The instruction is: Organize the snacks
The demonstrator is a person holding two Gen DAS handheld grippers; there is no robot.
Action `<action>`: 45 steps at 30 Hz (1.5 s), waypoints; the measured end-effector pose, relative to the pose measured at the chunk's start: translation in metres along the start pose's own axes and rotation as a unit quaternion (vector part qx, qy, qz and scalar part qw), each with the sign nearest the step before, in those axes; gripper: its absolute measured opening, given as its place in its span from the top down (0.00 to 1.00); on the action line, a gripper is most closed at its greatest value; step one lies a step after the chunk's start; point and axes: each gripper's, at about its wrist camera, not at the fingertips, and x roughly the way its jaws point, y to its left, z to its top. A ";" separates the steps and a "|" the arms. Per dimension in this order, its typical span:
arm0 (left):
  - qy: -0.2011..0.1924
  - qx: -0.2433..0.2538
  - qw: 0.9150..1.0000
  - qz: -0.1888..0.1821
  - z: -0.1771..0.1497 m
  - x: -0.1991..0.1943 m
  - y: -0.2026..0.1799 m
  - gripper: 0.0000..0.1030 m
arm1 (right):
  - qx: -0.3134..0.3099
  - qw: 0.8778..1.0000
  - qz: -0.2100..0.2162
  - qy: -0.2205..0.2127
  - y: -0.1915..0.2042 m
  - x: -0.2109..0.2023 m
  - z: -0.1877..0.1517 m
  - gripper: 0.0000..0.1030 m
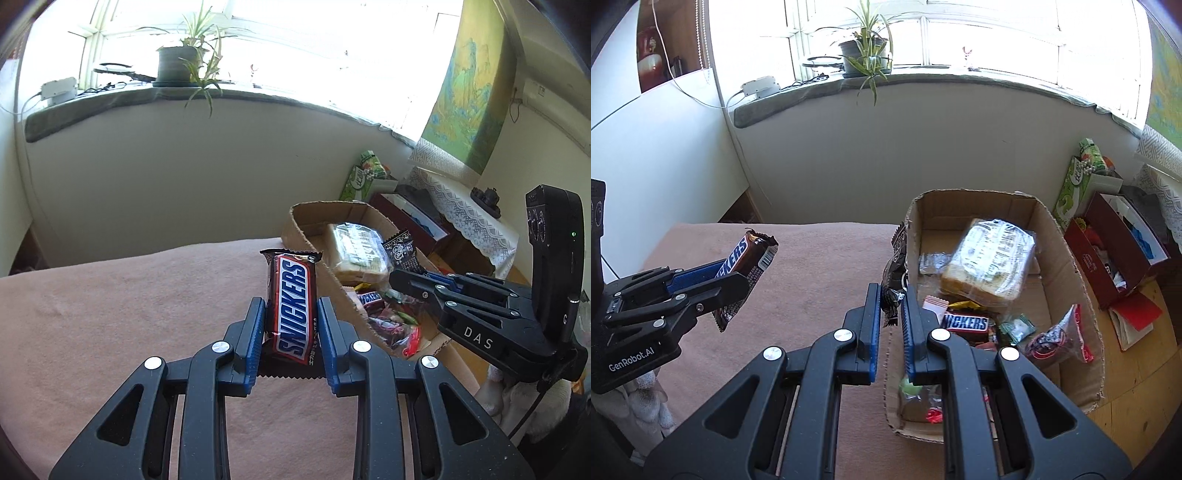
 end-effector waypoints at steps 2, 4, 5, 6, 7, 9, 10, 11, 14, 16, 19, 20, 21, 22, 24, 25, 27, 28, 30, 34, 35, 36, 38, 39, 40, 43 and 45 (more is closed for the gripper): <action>0.004 0.008 1.000 -0.010 0.002 0.009 -0.014 0.74 | 0.010 1.000 -0.009 0.002 -0.017 -0.003 -0.004 0.89; 0.009 0.013 1.000 -0.020 0.004 0.016 -0.026 0.74 | 0.017 1.000 -0.017 0.004 -0.030 -0.006 -0.008 0.89; 0.011 0.016 1.000 -0.024 0.005 0.020 -0.032 0.74 | 0.021 1.000 -0.021 0.005 -0.036 -0.007 -0.009 0.89; 0.013 0.020 0.999 -0.028 0.006 0.024 -0.038 0.74 | 0.025 0.999 -0.024 0.005 -0.042 -0.007 -0.011 0.89; 0.016 0.023 0.999 -0.033 0.007 0.027 -0.045 0.74 | 0.029 0.999 -0.027 0.005 -0.047 -0.008 -0.013 0.90; 0.019 0.033 0.999 -0.037 0.009 0.034 -0.057 0.74 | 0.035 0.999 -0.030 0.007 -0.057 -0.011 -0.016 0.89; 0.020 0.036 0.998 -0.039 0.010 0.036 -0.063 0.74 | 0.037 0.999 -0.031 0.007 -0.061 -0.012 -0.018 0.89; 0.020 0.039 0.998 -0.040 0.010 0.038 -0.068 0.74 | 0.039 0.999 -0.032 0.007 -0.064 -0.012 -0.019 0.89; 0.023 0.047 0.998 -0.043 0.011 0.043 -0.080 0.74 | 0.042 0.998 -0.035 0.007 -0.073 -0.013 -0.022 0.89; 0.024 0.051 0.997 -0.045 0.011 0.045 -0.085 0.74 | 0.046 0.998 -0.035 0.006 -0.077 -0.014 -0.023 0.89; 0.023 0.057 0.997 -0.043 0.011 0.048 -0.092 0.74 | 0.050 0.998 -0.038 0.005 -0.082 -0.015 -0.024 0.89; 0.021 0.057 0.997 -0.042 0.012 0.049 -0.093 0.74 | 0.051 0.998 -0.040 0.003 -0.083 -0.016 -0.025 0.89; 0.019 0.057 0.997 -0.040 0.013 0.049 -0.095 0.74 | 0.053 0.998 -0.041 0.002 -0.084 -0.017 -0.025 0.89; 0.018 0.056 0.997 -0.041 0.013 0.048 -0.095 0.74 | 0.054 0.998 -0.042 0.002 -0.085 -0.018 -0.026 0.88; 0.016 0.056 0.998 -0.038 0.015 0.048 -0.097 0.74 | 0.056 0.997 -0.049 0.000 -0.087 -0.019 -0.027 0.78; 0.014 0.056 0.998 -0.037 0.015 0.046 -0.097 0.74 | 0.058 0.997 -0.051 -0.001 -0.087 -0.021 -0.027 0.73; 0.010 0.057 0.998 -0.035 0.015 0.043 -0.096 0.74 | 0.060 0.997 -0.054 -0.005 -0.088 -0.024 -0.028 0.62; 0.009 0.058 0.998 -0.034 0.015 0.042 -0.096 0.74 | 0.061 0.997 -0.053 -0.006 -0.088 -0.025 -0.029 0.62; 0.006 0.058 0.998 -0.033 0.015 0.037 -0.095 0.74 | 0.062 0.997 -0.054 -0.007 -0.088 -0.028 -0.029 0.62; -0.002 0.059 0.998 -0.030 0.011 0.024 -0.093 0.70 | 0.067 0.996 -0.057 -0.014 -0.085 -0.036 -0.033 0.52; -0.004 0.059 0.998 -0.030 0.010 0.021 -0.092 0.66 | 0.069 0.996 -0.058 -0.017 -0.085 -0.039 -0.035 0.48; -0.006 0.058 0.998 -0.029 0.009 0.017 -0.091 0.63 | 0.069 0.996 -0.060 -0.020 -0.084 -0.043 -0.037 0.46; -0.010 0.053 0.998 -0.030 0.006 0.010 -0.089 0.56 | 0.071 0.995 -0.064 -0.026 -0.081 -0.050 -0.041 0.43; -0.012 0.053 0.998 -0.029 0.005 0.006 -0.088 0.52 | 0.073 0.995 -0.066 -0.029 -0.079 -0.053 -0.043 0.36; -0.014 0.054 0.998 -0.026 0.003 0.003 -0.087 0.51 | 0.075 0.994 -0.069 -0.032 -0.078 -0.057 -0.046 0.33; -0.021 0.054 0.998 -0.015 -0.002 -0.006 -0.086 0.41 | 0.077 0.993 -0.078 -0.041 -0.073 -0.068 -0.053 0.21; -0.023 0.052 0.998 -0.004 -0.005 -0.011 -0.085 0.32 | 0.076 0.993 -0.085 -0.044 -0.068 -0.075 -0.057 0.14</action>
